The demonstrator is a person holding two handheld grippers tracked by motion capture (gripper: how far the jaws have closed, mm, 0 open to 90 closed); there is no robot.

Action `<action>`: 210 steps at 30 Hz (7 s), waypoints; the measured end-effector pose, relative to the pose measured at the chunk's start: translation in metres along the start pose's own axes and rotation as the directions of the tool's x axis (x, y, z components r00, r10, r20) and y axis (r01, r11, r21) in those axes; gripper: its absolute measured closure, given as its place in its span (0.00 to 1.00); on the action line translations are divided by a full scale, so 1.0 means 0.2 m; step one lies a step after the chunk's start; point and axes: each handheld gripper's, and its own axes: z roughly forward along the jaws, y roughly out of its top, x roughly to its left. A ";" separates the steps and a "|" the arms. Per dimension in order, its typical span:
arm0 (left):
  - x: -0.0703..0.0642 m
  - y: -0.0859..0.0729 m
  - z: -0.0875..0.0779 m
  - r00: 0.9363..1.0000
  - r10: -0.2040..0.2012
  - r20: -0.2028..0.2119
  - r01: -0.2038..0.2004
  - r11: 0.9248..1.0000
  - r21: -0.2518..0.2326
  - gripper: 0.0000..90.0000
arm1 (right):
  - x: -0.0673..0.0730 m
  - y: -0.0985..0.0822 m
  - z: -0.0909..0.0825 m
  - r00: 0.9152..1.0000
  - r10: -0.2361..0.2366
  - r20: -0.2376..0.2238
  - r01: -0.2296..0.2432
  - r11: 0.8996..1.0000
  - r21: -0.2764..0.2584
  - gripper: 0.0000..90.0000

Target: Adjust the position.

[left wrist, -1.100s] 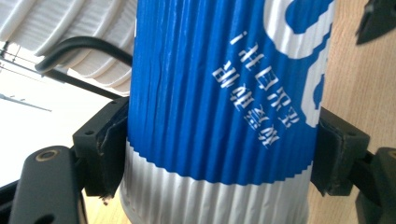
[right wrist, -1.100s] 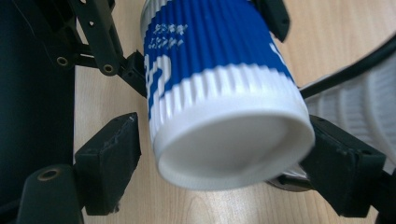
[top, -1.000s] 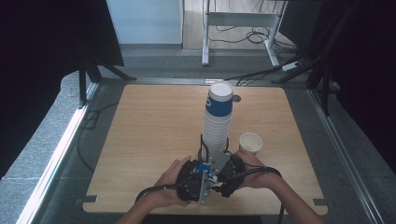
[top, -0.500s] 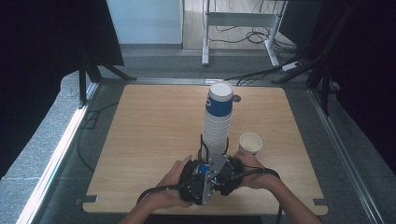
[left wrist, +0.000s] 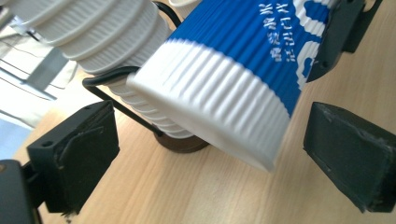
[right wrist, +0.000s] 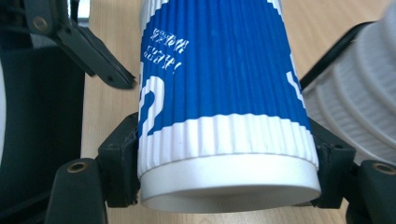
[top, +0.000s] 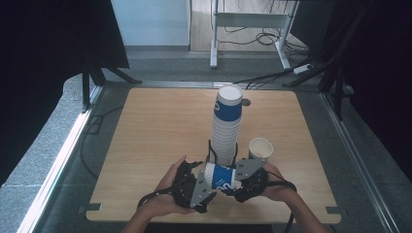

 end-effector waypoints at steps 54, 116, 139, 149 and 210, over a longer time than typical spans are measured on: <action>0.15 -0.19 0.00 0.768 -0.540 0.345 0.615 0.772 -0.162 0.07 | 0.06 -0.21 0.09 0.972 0.237 -0.005 -0.212 0.858 -0.468 0.31; 0.18 -0.18 0.03 0.710 -0.517 0.478 0.649 0.743 -0.161 0.18 | 0.14 -0.17 0.21 0.988 0.154 -0.012 -0.143 0.881 -0.451 0.26; 0.15 -0.13 0.00 0.861 -0.462 0.214 0.471 0.882 0.008 0.18 | 0.18 -0.16 0.21 0.987 0.141 0.080 -0.105 0.932 -0.347 0.21; 0.11 -0.10 0.03 0.895 -0.416 0.163 0.408 0.909 0.082 0.18 | 0.20 -0.15 0.26 0.989 0.120 0.091 -0.088 0.951 -0.297 0.20; 0.25 -0.19 -0.20 0.834 -0.534 0.137 0.550 0.825 -0.132 0.07 | 0.16 -0.20 0.23 0.946 0.190 0.264 -0.092 0.934 -0.345 0.30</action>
